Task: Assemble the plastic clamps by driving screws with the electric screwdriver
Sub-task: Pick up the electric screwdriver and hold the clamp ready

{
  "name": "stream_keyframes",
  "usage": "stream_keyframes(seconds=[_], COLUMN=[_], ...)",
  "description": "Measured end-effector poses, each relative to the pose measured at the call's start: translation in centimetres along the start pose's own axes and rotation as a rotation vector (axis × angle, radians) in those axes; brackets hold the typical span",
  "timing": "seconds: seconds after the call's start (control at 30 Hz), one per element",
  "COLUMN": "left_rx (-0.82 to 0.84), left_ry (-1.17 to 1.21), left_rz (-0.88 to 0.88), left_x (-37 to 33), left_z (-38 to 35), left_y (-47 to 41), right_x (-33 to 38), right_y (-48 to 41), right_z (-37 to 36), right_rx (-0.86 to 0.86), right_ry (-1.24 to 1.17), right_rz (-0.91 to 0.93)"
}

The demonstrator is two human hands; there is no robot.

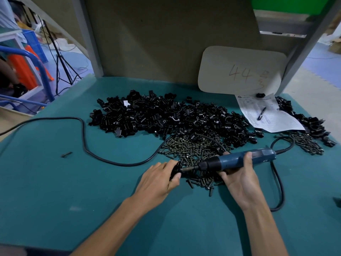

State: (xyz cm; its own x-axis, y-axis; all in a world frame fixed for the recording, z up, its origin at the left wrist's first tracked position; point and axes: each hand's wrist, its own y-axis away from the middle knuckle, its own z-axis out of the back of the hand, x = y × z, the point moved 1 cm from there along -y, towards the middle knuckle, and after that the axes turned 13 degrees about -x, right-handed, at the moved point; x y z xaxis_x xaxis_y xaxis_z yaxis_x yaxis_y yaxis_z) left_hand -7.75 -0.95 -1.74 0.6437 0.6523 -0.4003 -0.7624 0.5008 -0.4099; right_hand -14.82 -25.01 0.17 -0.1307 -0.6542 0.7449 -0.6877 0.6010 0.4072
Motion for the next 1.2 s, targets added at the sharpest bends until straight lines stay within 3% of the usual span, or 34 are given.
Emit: stream_keyframes(seconds=[0.2, 0.37, 0.53, 0.63, 0.7, 0.77, 0.87, 0.93, 1.03, 1.2], left_rx=[0.053, 0.134, 0.092, 0.024, 0.037, 0.078, 0.077, 0.048, 0.013, -0.064], left_ry=[0.131, 0.634, 0.772, 0.964, 1.143, 1.188, 1.028, 0.902, 0.761, 0.552], left_rz=[0.089, 0.381, 0.580, 0.803, 0.922, 0.928, 0.842, 0.778, 0.651, 0.444], left_x=[-0.1, 1.1, 1.1, 0.9, 1.1, 1.2, 1.2, 1.3, 1.5, 1.4], left_z=[0.5, 1.9, 2.7, 3.1, 3.3, 3.4, 3.1, 2.7, 2.2, 2.2], left_y=[-0.3, -0.8, -1.4, -2.0, -2.1, -2.0, -1.8, -1.5, -1.3, -0.8], right_x=[0.6, 4.2, 6.7, 6.8, 6.2, 5.4, 4.9, 4.1, 1.8, 1.0], right_y=[0.6, 0.1, -0.1, 0.4, 0.5, 1.1, 2.8, 4.1, 5.1, 4.8], right_z=[-0.3, 0.3, 3.0, 4.2, 4.5, 4.2, 2.9, 1.3, -0.2, 0.2], right_rx=[0.025, -0.083, -0.254, -0.332, -0.335, -0.365, -0.359, -0.120, 0.277, 0.326], right_ry=[-0.019, -0.014, 0.832, 1.326, 1.521, 1.643, 1.777, 1.679, 1.695, 1.692], right_rz=[-0.017, 0.092, 0.526, 0.557, 0.546, 0.570, 0.822, 0.880, 0.745, 0.742])
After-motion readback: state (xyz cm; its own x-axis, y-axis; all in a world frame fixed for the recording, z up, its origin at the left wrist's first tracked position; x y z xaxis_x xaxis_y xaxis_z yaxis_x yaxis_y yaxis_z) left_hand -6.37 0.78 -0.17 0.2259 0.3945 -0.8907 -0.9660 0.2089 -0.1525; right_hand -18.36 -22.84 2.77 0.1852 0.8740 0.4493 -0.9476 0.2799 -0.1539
